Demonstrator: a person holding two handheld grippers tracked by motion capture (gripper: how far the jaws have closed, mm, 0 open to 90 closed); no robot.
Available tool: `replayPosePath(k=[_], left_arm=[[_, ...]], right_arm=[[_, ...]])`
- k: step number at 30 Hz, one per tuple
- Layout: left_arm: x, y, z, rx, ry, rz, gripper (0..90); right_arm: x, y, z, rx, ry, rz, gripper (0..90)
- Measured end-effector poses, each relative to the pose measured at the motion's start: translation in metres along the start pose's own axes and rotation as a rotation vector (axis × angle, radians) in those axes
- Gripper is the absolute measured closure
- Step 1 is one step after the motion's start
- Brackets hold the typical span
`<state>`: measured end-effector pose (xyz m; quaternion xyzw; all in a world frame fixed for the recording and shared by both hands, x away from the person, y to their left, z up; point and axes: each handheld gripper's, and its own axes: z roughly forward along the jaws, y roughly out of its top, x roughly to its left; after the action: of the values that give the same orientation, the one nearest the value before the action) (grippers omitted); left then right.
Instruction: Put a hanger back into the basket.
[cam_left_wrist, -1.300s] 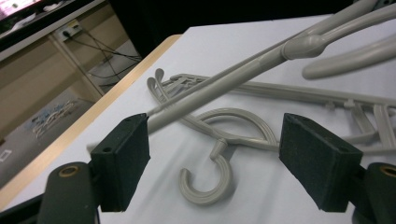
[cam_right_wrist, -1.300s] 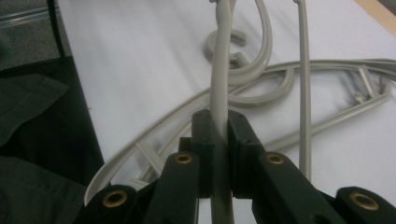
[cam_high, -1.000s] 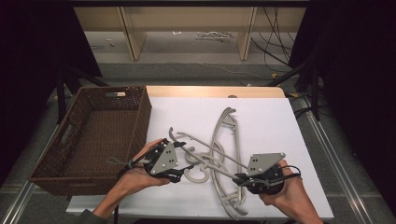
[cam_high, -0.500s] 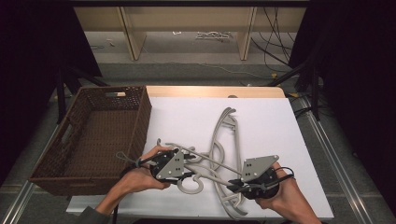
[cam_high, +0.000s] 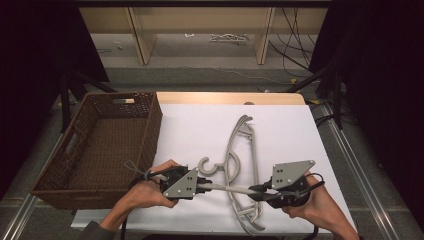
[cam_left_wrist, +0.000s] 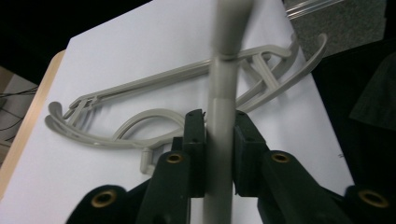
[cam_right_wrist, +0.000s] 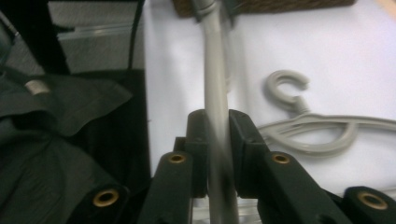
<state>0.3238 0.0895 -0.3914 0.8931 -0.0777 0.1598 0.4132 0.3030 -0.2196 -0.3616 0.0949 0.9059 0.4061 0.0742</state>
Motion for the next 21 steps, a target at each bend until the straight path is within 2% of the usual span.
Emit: replayPosePath(k=[1, 2, 3, 4, 5, 6, 7, 8, 9, 10, 11, 13, 14, 15, 16, 17, 18, 19, 20, 21], left_arm=[[0.000, 0.001, 0.000, 0.003, 0.010, -0.005, 78.9], [0.000, 0.002, 0.000, 0.003, 0.016, -0.027, 78.9], [0.001, 0.002, 0.000, 0.006, 0.016, -0.051, 79.0], [0.002, 0.003, -0.001, 0.008, 0.021, -0.076, 79.0], [0.003, 0.002, -0.001, 0.012, 0.033, -0.107, 79.0], [0.004, 0.002, -0.001, 0.023, 0.049, -0.130, 79.0], [0.005, 0.001, 0.000, 0.028, 0.063, -0.163, 79.0], [0.006, 0.001, 0.000, 0.033, 0.067, -0.193, 79.0], [0.008, 0.000, 0.000, 0.042, 0.083, -0.270, 79.0], [0.008, 0.000, 0.000, 0.042, 0.083, -0.270, 79.0], [0.009, -0.001, -0.001, 0.036, 0.088, -0.310, 79.0], [0.012, -0.002, -0.004, 0.026, 0.104, -0.365, 79.0], [0.014, -0.003, -0.008, 0.014, 0.127, -0.417, 79.0], [0.016, -0.004, -0.010, 0.008, 0.140, -0.442, 79.0], [0.016, -0.004, -0.010, 0.008, 0.140, -0.442, 79.0], [0.019, -0.007, -0.016, 0.003, 0.169, -0.488, 79.0], [0.019, -0.007, -0.016, 0.003, 0.169, -0.488, 78.9], [0.022, -0.009, -0.020, -0.010, 0.180, -0.522, 78.9], [0.022, -0.009, -0.020, -0.010, 0.180, -0.522, 78.9], [0.023, -0.010, -0.023, -0.018, 0.190, -0.543, 79.0]], right_arm=[[-0.002, 0.000, -0.001, -0.005, 0.004, 0.001, 77.0], [-0.003, 0.000, -0.001, -0.010, -0.003, 0.005, 76.2], [-0.005, 0.001, 0.000, -0.010, -0.041, 0.021, 73.0], [-0.005, 0.001, 0.000, -0.010, -0.041, 0.021, 73.0], [-0.008, 0.002, 0.001, -0.011, -0.119, 0.065, 61.1], [-0.008, 0.002, 0.001, -0.011, -0.119, 0.065, 61.1], [-0.009, 0.003, 0.000, -0.019, -0.168, 0.105, 54.0], [-0.013, 0.004, -0.005, -0.064, -0.246, 0.187, 44.9], [-0.013, 0.005, -0.009, -0.087, -0.276, 0.218, 43.2], [-0.013, 0.005, -0.009, -0.087, -0.276, 0.218, 43.2], [-0.013, 0.006, -0.011, -0.102, -0.298, 0.231, 40.9], [-0.010, 0.009, -0.017, -0.141, -0.348, 0.270, 35.3], [-0.008, 0.010, -0.017, -0.145, -0.361, 0.275, 33.5], [-0.006, 0.011, -0.016, -0.160, -0.375, 0.280, 32.1], [-0.004, 0.011, -0.016, -0.161, -0.380, 0.292, 31.8], [-0.003, 0.012, -0.014, -0.188, -0.394, 0.296, 31.0], [-0.003, 0.012, -0.014, -0.188, -0.394, 0.296, 31.0], [0.000, 0.012, -0.011, -0.182, -0.390, 0.323, 28.9], [0.001, 0.011, -0.009, -0.184, -0.394, 0.319, 28.9], [0.003, 0.011, -0.006, -0.178, -0.393, 0.323, 28.3]])
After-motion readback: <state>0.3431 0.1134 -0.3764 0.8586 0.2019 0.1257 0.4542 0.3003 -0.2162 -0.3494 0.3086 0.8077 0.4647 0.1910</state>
